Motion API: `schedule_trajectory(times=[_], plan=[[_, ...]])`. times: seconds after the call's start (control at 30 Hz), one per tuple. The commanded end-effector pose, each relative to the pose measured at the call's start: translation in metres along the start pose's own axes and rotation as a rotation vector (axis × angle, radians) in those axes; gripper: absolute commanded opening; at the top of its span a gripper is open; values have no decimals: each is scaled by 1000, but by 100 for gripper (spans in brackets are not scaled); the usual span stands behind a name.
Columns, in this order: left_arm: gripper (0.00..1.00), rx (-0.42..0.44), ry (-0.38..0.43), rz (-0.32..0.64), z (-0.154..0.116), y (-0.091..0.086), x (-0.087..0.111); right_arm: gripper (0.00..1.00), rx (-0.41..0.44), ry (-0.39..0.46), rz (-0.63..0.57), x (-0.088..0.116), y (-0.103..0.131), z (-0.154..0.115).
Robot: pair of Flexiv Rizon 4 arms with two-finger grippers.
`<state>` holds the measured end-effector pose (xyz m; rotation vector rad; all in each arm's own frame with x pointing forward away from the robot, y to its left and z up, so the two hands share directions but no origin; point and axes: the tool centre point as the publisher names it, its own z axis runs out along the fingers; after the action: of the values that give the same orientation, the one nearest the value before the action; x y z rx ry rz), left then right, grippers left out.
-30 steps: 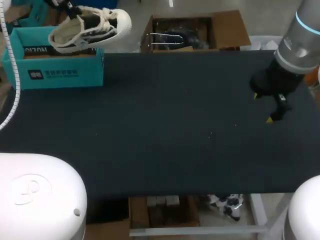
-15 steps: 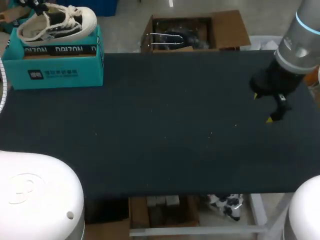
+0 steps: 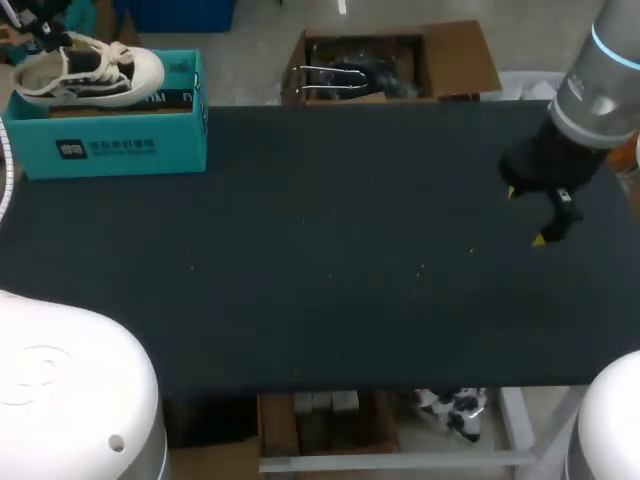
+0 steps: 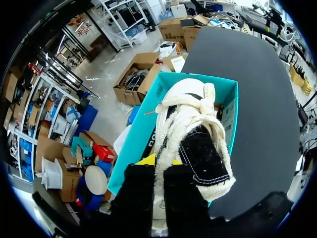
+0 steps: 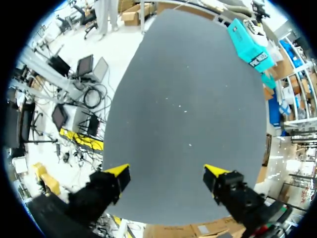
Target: Open the shoe tongue, take the insole out of the shoe, put the insole back into the shoe, and pack the shoe into the shoebox
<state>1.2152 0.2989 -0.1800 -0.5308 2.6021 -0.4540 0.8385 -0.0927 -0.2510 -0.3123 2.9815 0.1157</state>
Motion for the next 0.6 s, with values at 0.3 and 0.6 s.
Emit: schedule_trajectory(times=[0.3, 0.6], plan=[[0, -8, 137, 75, 58, 17, 0, 100, 3, 4, 1, -1, 1, -1], [0, -68, 238, 101, 97, 18, 8, 100, 3, 4, 1, -1, 1, -1]])
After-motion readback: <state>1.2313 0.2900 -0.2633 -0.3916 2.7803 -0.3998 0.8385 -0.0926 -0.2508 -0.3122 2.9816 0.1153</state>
